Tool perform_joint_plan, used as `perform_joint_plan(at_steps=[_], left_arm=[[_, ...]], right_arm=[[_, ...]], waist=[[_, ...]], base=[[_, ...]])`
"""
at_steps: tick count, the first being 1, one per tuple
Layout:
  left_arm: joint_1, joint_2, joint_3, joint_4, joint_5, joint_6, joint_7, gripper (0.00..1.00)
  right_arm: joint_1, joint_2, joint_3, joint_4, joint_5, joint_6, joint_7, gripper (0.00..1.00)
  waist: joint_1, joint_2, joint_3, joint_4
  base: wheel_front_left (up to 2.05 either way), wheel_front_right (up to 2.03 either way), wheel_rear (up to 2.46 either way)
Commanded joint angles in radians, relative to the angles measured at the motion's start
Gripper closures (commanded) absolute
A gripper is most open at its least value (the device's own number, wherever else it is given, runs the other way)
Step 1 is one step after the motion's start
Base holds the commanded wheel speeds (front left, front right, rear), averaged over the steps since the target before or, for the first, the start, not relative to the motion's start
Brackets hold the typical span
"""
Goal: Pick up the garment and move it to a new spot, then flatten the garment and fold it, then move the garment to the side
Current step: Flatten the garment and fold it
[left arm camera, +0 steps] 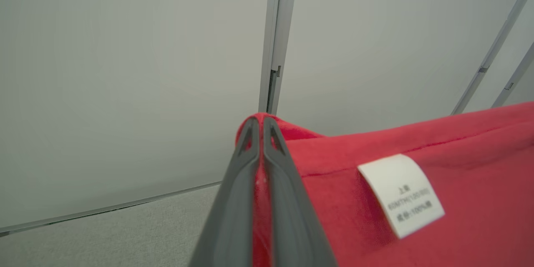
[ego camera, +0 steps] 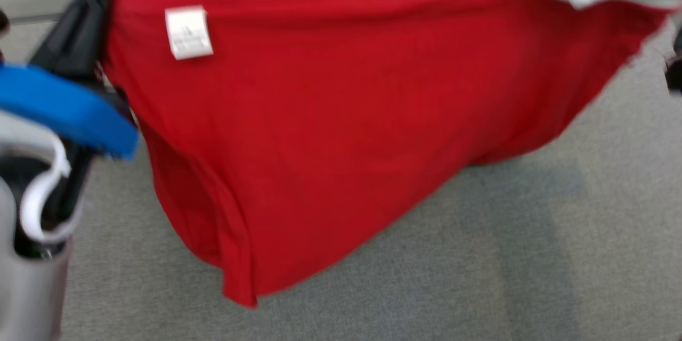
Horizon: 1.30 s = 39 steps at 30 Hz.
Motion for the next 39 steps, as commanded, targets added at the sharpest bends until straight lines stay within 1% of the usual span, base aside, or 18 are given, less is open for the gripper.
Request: perform_joint_plan(at_steps=[1,5,9,12,14,16,19,21,23,27,30,33,35,37,38,39], left_arm=[[-0.078,0.008,0.0,0.058,0.017,-0.004,0.009,1.0],[-0.258,0.018,-0.009,0.203,0.058,-0.012,-0.006,1.0],[-0.44,0.01,-0.025,0.323,0.111,-0.016,-0.059,1.0],[-0.566,-0.004,-0.039,0.401,0.152,-0.015,-0.122,1.0],[-0.634,-0.009,-0.056,0.445,0.186,-0.016,-0.169,1.0],[-0.69,-0.021,-0.064,0.478,0.208,-0.016,-0.218,1.0],[-0.74,-0.018,-0.086,0.529,0.239,-0.029,-0.29,1.0],[-0.741,-0.016,-0.102,0.552,0.26,-0.041,-0.342,1.0],[-0.705,-0.013,-0.128,0.579,0.274,-0.057,-0.391,1.0],[-0.577,-0.011,-0.169,0.634,0.286,-0.072,-0.488,1.0],[-0.415,-0.033,-0.185,0.685,0.259,-0.064,-0.55,1.0],[-0.244,-0.06,-0.186,0.726,0.219,-0.053,-0.585,1.0],[-0.132,-0.077,-0.173,0.745,0.183,-0.036,-0.601,1.0],[-0.026,-0.094,-0.161,0.751,0.144,-0.024,-0.61,1.0],[-0.026,-0.094,-0.161,0.751,0.144,-0.024,-0.61,1.0],[0.027,-0.102,-0.16,0.751,0.13,-0.022,-0.607,1.0]], right_arm=[[-0.096,-0.01,0.046,0.095,0.012,0.001,-0.036,1.0],[-0.317,-0.012,0.135,0.326,0.027,0.001,-0.141,1.0],[-0.529,-0.024,0.165,0.483,-0.004,0.0,-0.293,1.0],[-0.664,-0.03,0.142,0.546,-0.021,0.0,-0.437,1.0],[-0.732,-0.044,0.136,0.57,-0.031,0.0,-0.51,1.0],[-0.783,-0.066,0.14,0.579,-0.043,0.0,-0.548,1.0],[-0.808,-0.091,0.149,0.598,-0.041,0.0,-0.566,1.0],[-0.782,-0.108,0.153,0.612,-0.034,0.0,-0.573,1.0],[-0.722,-0.118,0.171,0.629,-0.028,0.0,-0.578,1.0],[-0.539,-0.106,0.221,0.649,0.002,0.0,-0.583,1.0],[-0.336,-0.086,0.246,0.662,0.056,0.0,-0.585,1.0],[-0.136,-0.061,0.253,0.672,0.112,0.0,-0.535,1.0],[-0.015,-0.046,0.255,0.659,0.141,0.001,-0.491,1.0],[0.09,-0.035,0.24,0.631,0.157,0.0,-0.453,1.0],[0.09,-0.035,0.24,0.631,0.157,0.0,-0.453,1.0],[0.142,-0.025,0.225,0.616,0.17,0.0,-0.432,1.0]], waist=[[-0.0001,0.0,0.078,0.034],[-0.0001,0.0,0.157,0.03],[-0.0001,0.0,0.206,0.037],[-0.0001,0.0,0.214,0.049],[-0.0001,0.0,0.21,0.054],[-0.0001,0.0,0.206,0.059],[-0.0001,0.0,0.202,0.059],[-0.0001,0.0,0.206,0.056],[-0.0001,0.0,0.207,0.051],[-0.0001,0.0,0.2,0.036],[-0.0001,0.0,0.173,0.035],[-0.0001,0.0,0.138,0.036],[-0.0001,0.0,0.108,0.039],[-0.0001,0.0,0.08,0.043],[-0.0001,0.0,0.08,0.043],[-0.0001,0.0,0.064,0.048]], base=[[0.0,0.0,0.0],[0.0,0.0,0.0],[0.0,0.0,0.0],[0.0,0.0,0.0],[0.0,0.0,0.0],[0.0,0.0,0.0],[0.0,0.0,0.0],[0.0,0.0,0.0],[0.0,0.0,0.0],[0.0,0.0,0.0],[0.0,0.0,0.0],[0.0,0.0,0.0],[0.0,0.0,0.0],[0.0,0.0,0.0],[0.0,0.0,0.0],[0.0,0.0,0.0]])
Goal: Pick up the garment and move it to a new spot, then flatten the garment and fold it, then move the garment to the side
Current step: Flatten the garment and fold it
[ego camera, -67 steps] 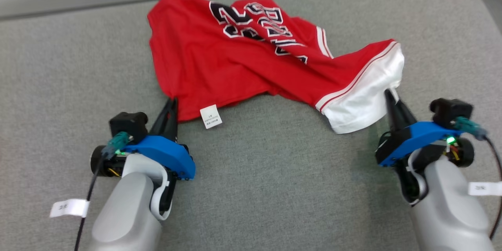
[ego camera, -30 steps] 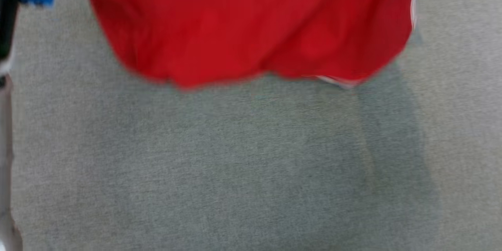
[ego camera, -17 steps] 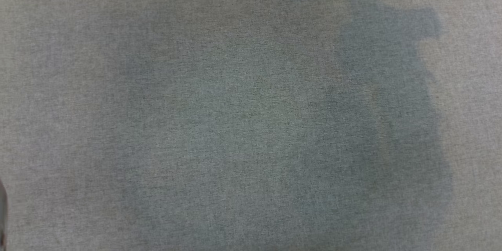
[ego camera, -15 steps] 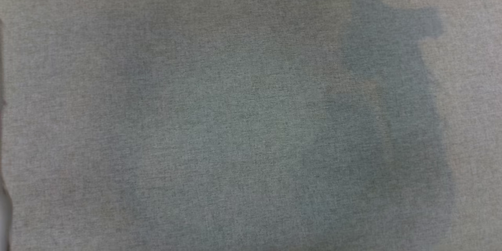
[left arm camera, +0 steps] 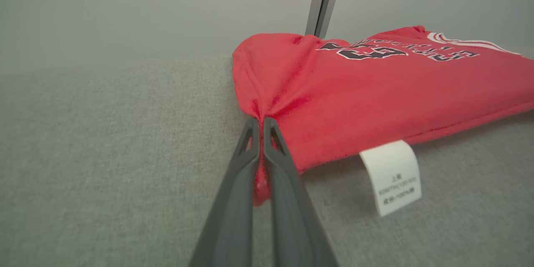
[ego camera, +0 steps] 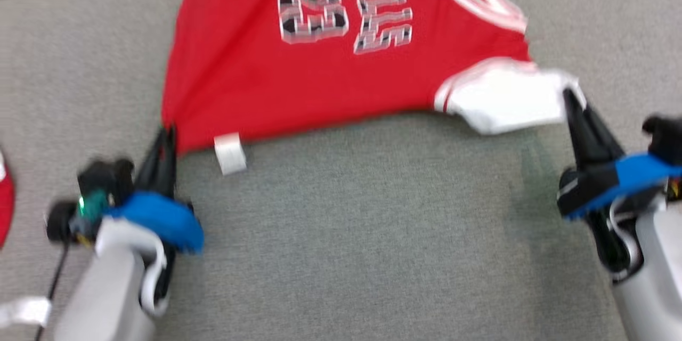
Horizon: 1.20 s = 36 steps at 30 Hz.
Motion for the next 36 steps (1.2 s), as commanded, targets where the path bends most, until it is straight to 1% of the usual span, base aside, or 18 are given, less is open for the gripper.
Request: perform_joint_plan(at_steps=[1,3,6,8,11,16,20,23,26,29,32,36], left_arm=[[0.055,-0.005,0.011,-0.003,-0.021,0.01,0.002,1.0],[0.144,-0.02,0.015,-0.018,-0.057,0.012,0.022,1.0],[0.259,-0.03,0.035,-0.062,-0.104,0.032,0.036,1.0],[0.33,-0.036,0.047,-0.101,-0.124,0.048,0.044,1.0],[0.42,-0.046,0.051,-0.175,-0.152,0.075,0.075,1.0],[0.535,-0.027,0.025,-0.274,-0.169,0.089,0.161,1.0],[0.586,0.005,0.009,-0.357,-0.165,0.109,0.239,1.0],[0.625,0.025,0.004,-0.421,-0.175,0.129,0.303,1.0],[0.663,0.042,0.004,-0.489,-0.196,0.155,0.381,1.0],[0.697,0.064,0.007,-0.558,-0.21,0.179,0.446,1.0],[0.705,0.072,0.019,-0.628,-0.217,0.196,0.467,1.0],[0.673,0.072,0.024,-0.675,-0.23,0.185,0.465,1.0]], right_arm=[[0.055,0.009,-0.02,-0.031,0.007,0.0,0.014,1.0],[0.149,0.035,-0.05,-0.077,0.019,0.0,0.05,1.0],[0.274,0.069,-0.101,-0.156,0.01,0.0,0.122,1.0],[0.35,0.094,-0.134,-0.201,-0.011,0.0,0.189,1.0],[0.46,0.143,-0.186,-0.284,-0.051,0.0,0.317,1.0],[0.614,0.197,-0.269,-0.44,-0.104,0.0,0.548,1.0],[0.71,0.218,-0.31,-0.562,-0.12,0.0,0.723,1.0],[0.76,0.228,-0.328,-0.646,-0.117,0.0,0.82,1.0],[0.783,0.231,-0.333,-0.7,-0.102,0.0,0.87,1.0],[0.793,0.232,-0.337,-0.722,-0.078,0.0,0.889,1.0],[0.781,0.232,-0.344,-0.732,-0.065,0.0,0.864,1.0],[0.716,0.233,-0.32,-0.734,-0.075,0.0,0.809,1.0]], waist=[[0.0002,0.0,-0.028,-0.004],[0.0002,0.0,-0.062,0.006],[0.0002,0.0,-0.115,0.02],[0.0002,0.0,-0.147,0.028],[0.0002,0.0,-0.191,0.037],[0.0002,0.0,-0.24,0.049],[0.0002,0.0,-0.261,0.05],[0.0002,0.0,-0.267,0.041],[0.0002,0.0,-0.263,0.029],[0.0002,0.0,-0.257,0.023],[0.0002,0.0,-0.25,0.023],[0.0002,0.0,-0.24,0.022]], base=[[0.0,0.0,0.0],[0.0,0.0,0.0],[0.0,0.0,0.0],[0.0,0.0,0.0],[0.0,0.0,0.0],[0.0,0.0,0.0],[0.0,0.0,0.0],[0.0,0.0,0.0],[0.0,0.0,0.0],[0.0,0.0,0.0],[0.0,0.0,0.0],[0.0,0.0,0.0]])
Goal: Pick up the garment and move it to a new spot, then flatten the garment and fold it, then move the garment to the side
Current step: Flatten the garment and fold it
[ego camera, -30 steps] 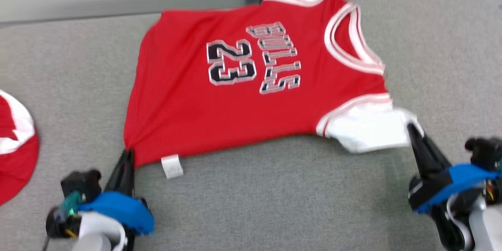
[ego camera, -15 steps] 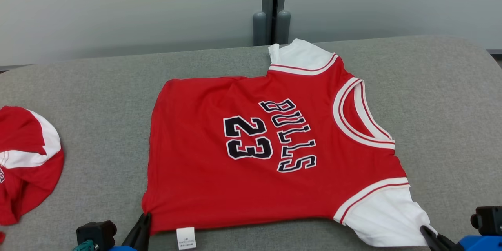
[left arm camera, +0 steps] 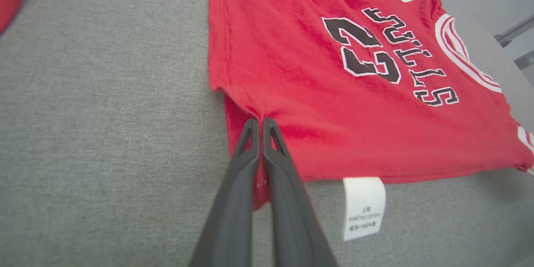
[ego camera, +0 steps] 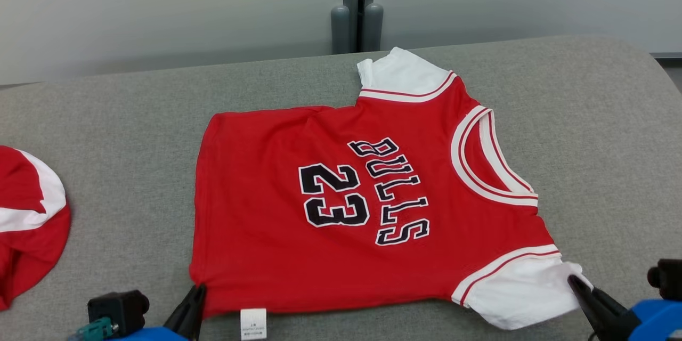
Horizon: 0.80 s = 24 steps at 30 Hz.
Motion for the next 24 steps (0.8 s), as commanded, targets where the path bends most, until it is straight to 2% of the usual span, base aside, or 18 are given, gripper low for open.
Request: perform_joint_plan(at_steps=[1,8,17,24], left_arm=[[-0.035,0.003,0.0,-0.005,-0.005,-0.008,-0.003,1.0],[-0.15,-0.023,-0.005,0.048,-0.015,-0.029,-0.003,1.0],[-0.302,-0.077,-0.012,0.207,-0.022,-0.031,-0.009,1.0],[-0.372,-0.092,-0.019,0.287,-0.01,-0.037,-0.034,1.0]], right_arm=[[-0.04,0.001,0.014,0.005,-0.014,0.001,-0.013,1.0],[-0.215,-0.024,0.097,0.084,-0.049,0.001,-0.01,1.0],[-0.472,-0.087,0.146,0.247,-0.032,0.001,-0.123,1.0],[-0.605,-0.131,0.195,0.362,-0.018,0.001,-0.197,1.0]], waist=[[0.0,0.0,0.005,0.0],[0.0,0.0,0.037,-0.001],[0.0,0.0,0.101,0.023],[0.0,0.0,0.142,0.035]], base=[[0.0,0.0,0.0],[0.0,0.0,0.0],[0.0,0.0,0.0],[0.0,0.0,0.0]])
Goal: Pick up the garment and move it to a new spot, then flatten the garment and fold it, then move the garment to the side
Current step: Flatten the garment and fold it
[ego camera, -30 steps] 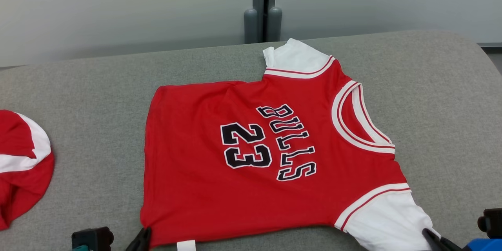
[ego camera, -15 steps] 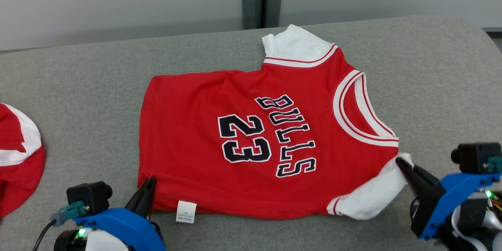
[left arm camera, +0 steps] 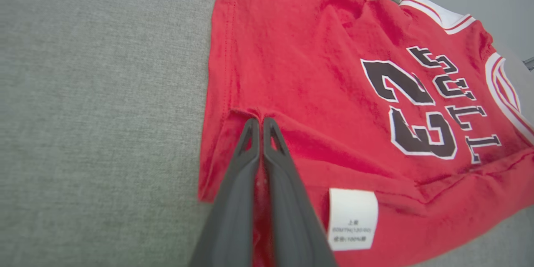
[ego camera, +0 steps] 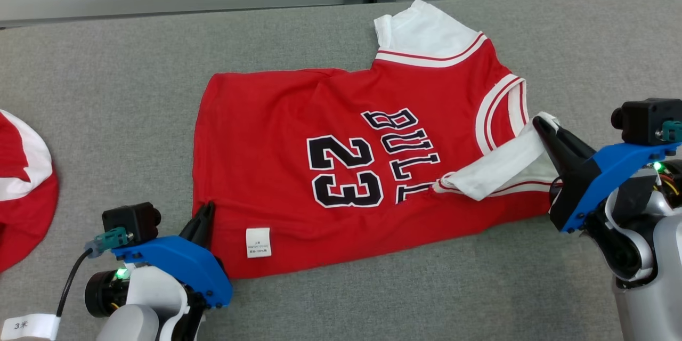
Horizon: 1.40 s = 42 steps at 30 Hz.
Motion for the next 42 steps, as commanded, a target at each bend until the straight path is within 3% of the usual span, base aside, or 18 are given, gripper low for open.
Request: perform_joint_plan(at_steps=[1,10,11,12,13,14,21,27,35,42], left_arm=[[-0.026,-0.002,0.007,0.012,0.01,0.004,-0.015,1.0],[-0.019,-0.021,0.011,0.058,0.004,0.016,-0.047,1.0],[-0.019,-0.024,0.009,0.062,0.002,0.015,-0.05,0.95],[-0.02,-0.028,0.007,0.065,-0.002,0.012,-0.053,0.56],[-0.022,-0.032,0.006,0.068,-0.005,0.008,-0.056,0.23],[-0.025,-0.037,0.006,0.069,-0.004,0.007,-0.064,0.0],[-0.021,-0.035,0.011,0.069,0.018,-0.003,-0.14,0.0],[0.043,-0.005,-0.015,0.035,0.079,-0.01,-0.228,0.0],[0.115,-0.024,-0.069,0.063,0.095,-0.013,-0.252,0.0],[0.074,-0.038,-0.079,0.179,0.107,0.007,-0.245,0.0]], right_arm=[[-0.033,-0.015,0.007,0.025,0.008,0.001,-0.023,1.0],[-0.099,-0.048,0.034,0.126,0.022,0.001,-0.097,1.0],[-0.107,-0.05,0.039,0.136,0.023,0.001,-0.105,1.0],[-0.114,-0.051,0.045,0.145,0.028,0.001,-0.111,1.0],[-0.119,-0.054,0.049,0.15,0.03,0.001,-0.125,0.75],[-0.126,-0.055,0.049,0.156,0.034,0.001,-0.146,0.0],[-0.112,-0.058,0.058,0.186,0.066,0.001,-0.229,0.0],[-0.003,-0.064,-0.032,0.166,0.033,0.001,-0.219,0.0],[0.147,0.045,-0.183,0.122,-0.056,0.001,-0.182,0.0],[0.085,0.1,-0.228,0.22,-0.122,0.001,-0.226,0.0]], waist=[[-0.0002,0.0,0.012,0.009],[-0.0002,0.0,0.024,0.027],[-0.0002,0.0,0.025,0.029],[-0.0002,0.0,0.025,0.03],[-0.0002,0.0,0.024,0.032],[-0.0002,0.0,0.023,0.035],[-0.0002,0.0,-0.008,0.041],[-0.0002,0.0,-0.048,0.043],[-0.0002,0.0,-0.053,0.043],[-0.0002,0.0,-0.019,0.026]], base=[[0.0,0.0,0.0],[0.0,0.0,0.0],[0.0,0.0,0.0],[0.0,0.0,0.0],[0.0,0.0,0.0],[0.0,0.0,0.0],[0.0,0.0,0.0],[0.0,0.0,0.0],[0.0,0.0,0.0],[0.0,0.0,0.0]])
